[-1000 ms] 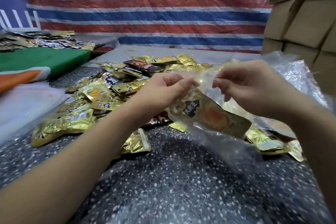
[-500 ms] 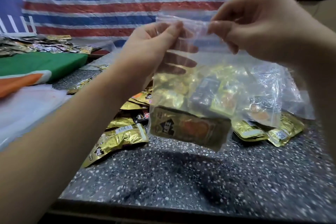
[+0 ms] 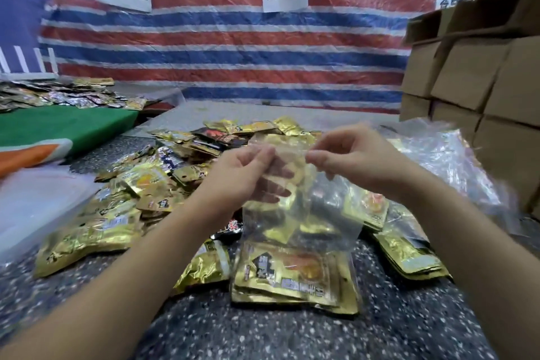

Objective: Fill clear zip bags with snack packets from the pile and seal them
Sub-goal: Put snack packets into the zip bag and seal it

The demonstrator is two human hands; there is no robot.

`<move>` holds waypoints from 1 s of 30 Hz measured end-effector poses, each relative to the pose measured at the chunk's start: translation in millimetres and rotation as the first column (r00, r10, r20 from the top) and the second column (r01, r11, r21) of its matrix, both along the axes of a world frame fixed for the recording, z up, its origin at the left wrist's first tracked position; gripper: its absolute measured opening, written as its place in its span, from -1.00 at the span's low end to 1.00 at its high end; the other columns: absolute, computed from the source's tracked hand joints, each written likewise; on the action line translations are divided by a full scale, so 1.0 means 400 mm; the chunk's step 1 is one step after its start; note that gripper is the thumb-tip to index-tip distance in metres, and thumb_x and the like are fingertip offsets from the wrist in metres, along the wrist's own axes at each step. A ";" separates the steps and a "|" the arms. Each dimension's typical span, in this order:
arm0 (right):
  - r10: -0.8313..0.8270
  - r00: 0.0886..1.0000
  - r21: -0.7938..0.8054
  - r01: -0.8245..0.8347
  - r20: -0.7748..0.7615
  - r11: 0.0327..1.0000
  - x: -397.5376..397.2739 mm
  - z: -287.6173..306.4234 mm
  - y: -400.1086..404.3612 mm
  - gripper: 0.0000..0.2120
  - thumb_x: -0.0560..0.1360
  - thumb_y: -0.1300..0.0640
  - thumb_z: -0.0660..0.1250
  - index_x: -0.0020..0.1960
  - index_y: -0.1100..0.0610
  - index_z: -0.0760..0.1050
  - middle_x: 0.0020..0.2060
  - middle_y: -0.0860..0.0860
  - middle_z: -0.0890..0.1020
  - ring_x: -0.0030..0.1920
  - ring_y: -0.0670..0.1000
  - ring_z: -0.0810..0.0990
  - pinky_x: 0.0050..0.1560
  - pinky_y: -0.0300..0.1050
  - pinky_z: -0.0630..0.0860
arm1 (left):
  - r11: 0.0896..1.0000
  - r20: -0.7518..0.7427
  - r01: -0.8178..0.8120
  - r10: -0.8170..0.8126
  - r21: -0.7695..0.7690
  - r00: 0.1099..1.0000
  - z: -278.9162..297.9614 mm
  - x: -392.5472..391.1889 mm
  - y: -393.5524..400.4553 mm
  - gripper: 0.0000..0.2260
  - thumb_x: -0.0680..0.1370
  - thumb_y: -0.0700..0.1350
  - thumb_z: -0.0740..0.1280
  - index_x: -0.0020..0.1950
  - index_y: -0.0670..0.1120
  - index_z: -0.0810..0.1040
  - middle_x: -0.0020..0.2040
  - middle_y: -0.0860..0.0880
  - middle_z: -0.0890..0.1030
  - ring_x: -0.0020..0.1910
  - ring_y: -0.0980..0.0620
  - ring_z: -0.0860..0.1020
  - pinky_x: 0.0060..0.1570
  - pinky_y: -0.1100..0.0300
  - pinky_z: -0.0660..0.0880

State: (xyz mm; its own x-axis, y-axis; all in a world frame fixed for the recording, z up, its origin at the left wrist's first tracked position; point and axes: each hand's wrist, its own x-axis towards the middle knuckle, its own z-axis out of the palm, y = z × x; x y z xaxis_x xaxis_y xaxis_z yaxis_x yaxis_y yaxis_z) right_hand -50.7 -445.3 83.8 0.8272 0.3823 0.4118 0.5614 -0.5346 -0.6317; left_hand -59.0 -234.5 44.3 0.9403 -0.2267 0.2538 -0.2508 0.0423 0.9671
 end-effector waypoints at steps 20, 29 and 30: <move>-0.151 0.978 -0.683 0.209 0.145 0.700 0.306 -0.080 0.294 -0.64 0.56 -0.06 0.33 -0.29 0.13 0.38 -0.35 0.01 0.46 -0.22 0.10 0.48 -0.23 -0.10 0.38 | 0.993 0.092 -0.114 0.115 -0.012 0.989 -0.097 0.014 0.020 -0.74 0.45 0.08 0.29 -0.15 -0.06 0.67 -0.31 -0.15 0.68 -0.42 -0.04 0.63 -0.41 0.10 0.57; 0.351 0.917 -0.827 -0.041 0.192 0.560 0.324 -0.047 0.360 -0.61 0.57 0.16 0.32 0.39 0.16 0.41 0.24 0.11 0.49 0.16 0.09 0.50 0.11 0.00 0.49 | 0.996 0.094 -0.083 0.086 -0.036 0.992 -0.104 0.018 0.009 -0.72 0.48 0.08 0.28 -0.15 -0.10 0.64 -0.31 -0.26 0.62 -0.44 -0.01 0.59 -0.43 0.17 0.56; 0.355 0.925 -0.852 -0.073 0.137 0.519 0.326 -0.047 0.373 -0.59 0.58 0.18 0.30 0.42 0.16 0.39 0.26 0.13 0.49 0.19 0.11 0.51 0.17 0.03 0.49 | 0.996 0.097 -0.083 0.086 -0.037 0.991 -0.104 0.017 0.009 -0.71 0.48 0.09 0.28 -0.14 -0.11 0.64 -0.30 -0.25 0.64 -0.43 -0.01 0.59 -0.42 0.18 0.56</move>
